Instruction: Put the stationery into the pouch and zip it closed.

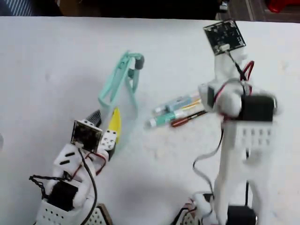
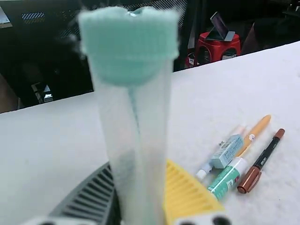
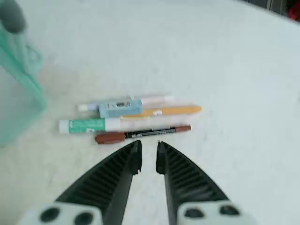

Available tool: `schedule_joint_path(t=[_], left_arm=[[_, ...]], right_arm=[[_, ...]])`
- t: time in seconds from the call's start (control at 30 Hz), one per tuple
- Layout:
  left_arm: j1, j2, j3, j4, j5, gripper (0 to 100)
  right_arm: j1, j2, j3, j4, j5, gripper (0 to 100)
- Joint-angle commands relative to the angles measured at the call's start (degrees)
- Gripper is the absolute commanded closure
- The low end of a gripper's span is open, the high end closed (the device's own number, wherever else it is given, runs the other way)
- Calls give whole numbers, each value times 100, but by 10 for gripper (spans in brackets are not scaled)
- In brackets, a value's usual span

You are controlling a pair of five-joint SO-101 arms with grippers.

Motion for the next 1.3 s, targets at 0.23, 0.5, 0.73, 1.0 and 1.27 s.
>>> schedule_joint_path(t=[0.23, 0.5, 0.73, 1.0, 1.27], left_arm=[[119, -92, 26, -466, -44, 976], [462, -92, 378, -396, -26, 865], [374, -92, 220, -35, -35, 806], [365, -92, 193, -62, -62, 870], [-66, -92, 202, -273, -44, 935]], right_arm=[[936, 1991, 800, -725, -2910, 827], [690, 3486, 756, -1851, -3464, 775], [681, 3679, 756, -2457, -3956, 786], [435, 3732, 774, -2615, -4035, 786], [470, 4514, 448, -2826, -4035, 787]])
